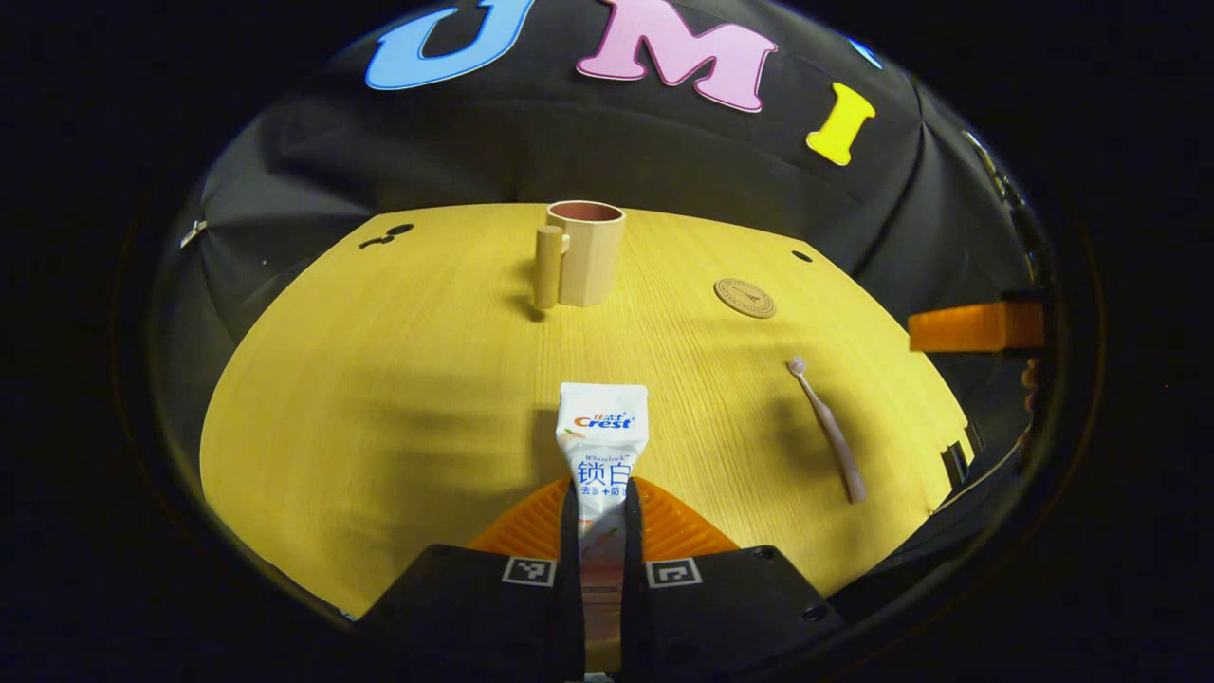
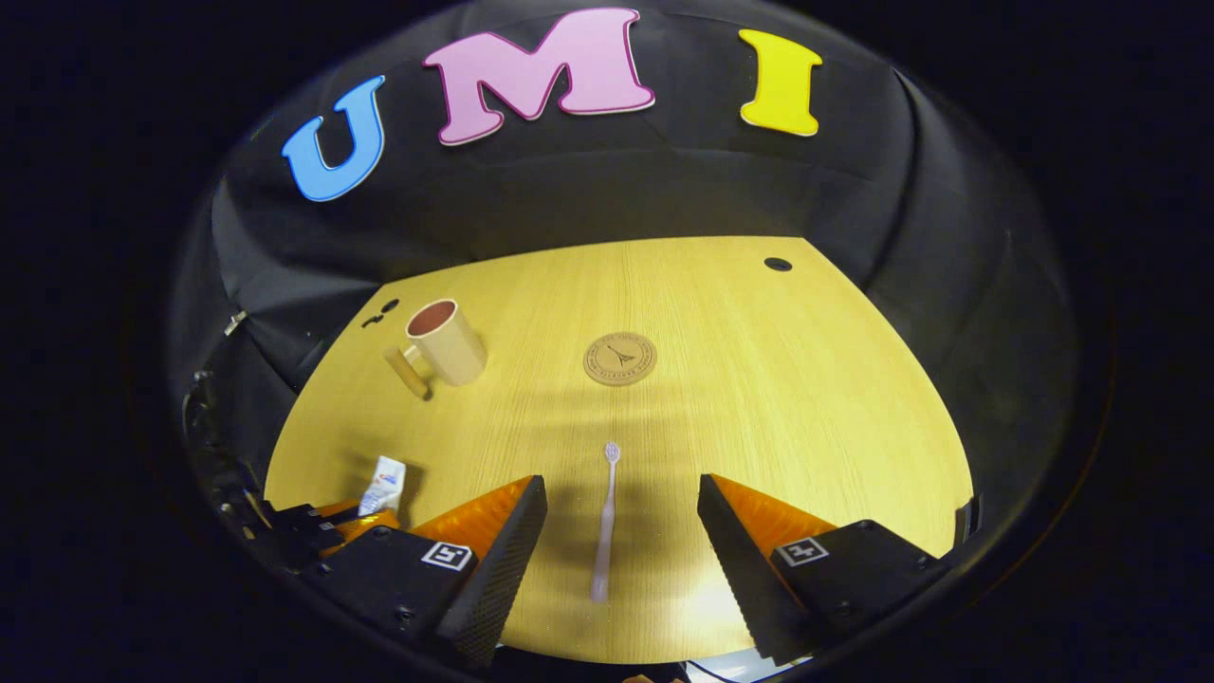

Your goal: Put the toothbrush and toothpaste on the desktop into the cup, then pick up the cup and place it on the coaster on the desktop.

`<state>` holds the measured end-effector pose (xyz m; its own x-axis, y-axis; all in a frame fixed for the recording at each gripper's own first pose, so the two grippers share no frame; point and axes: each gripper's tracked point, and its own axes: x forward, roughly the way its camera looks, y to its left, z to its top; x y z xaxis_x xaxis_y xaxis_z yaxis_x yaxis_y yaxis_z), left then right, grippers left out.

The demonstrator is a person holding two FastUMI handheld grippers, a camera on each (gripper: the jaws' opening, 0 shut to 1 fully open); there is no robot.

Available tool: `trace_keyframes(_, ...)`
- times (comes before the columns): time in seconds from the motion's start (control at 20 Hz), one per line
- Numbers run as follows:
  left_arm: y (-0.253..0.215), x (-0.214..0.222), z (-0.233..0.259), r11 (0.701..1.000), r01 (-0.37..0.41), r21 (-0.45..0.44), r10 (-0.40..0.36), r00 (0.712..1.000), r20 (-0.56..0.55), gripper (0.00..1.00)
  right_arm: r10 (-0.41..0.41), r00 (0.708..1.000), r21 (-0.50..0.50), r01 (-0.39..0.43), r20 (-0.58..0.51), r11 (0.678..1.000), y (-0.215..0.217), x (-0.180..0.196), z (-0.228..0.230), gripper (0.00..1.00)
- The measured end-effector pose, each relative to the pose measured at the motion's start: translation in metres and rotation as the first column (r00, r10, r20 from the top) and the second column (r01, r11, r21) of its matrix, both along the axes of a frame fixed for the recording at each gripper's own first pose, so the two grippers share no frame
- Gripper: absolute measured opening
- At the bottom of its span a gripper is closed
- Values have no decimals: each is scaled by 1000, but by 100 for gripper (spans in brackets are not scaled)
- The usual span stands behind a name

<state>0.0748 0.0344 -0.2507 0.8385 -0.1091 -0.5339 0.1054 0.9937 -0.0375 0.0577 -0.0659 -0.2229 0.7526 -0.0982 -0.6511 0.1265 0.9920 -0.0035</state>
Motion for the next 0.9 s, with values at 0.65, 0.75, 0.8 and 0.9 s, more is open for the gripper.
trace_keyframes(0.65,15,-60,25,999,2,-46,-2,1000,6,20,-48,971,-45,39,-234,998,2,5,-93,99)
trace_keyframes(0.75,14,-61,30,999,10,-42,-9,1000,14,20,-70,963,-38,62,-259,997,5,3,-103,99)
trace_keyframes(0.8,15,-62,33,999,13,-36,-12,1000,19,20,-79,960,-31,74,-270,997,7,3,-108,99)
trace_keyframes(0.9,16,-61,35,999,9,-33,-8,1000,20,20,-98,958,-57,86,-270,995,4,4,-110,100)
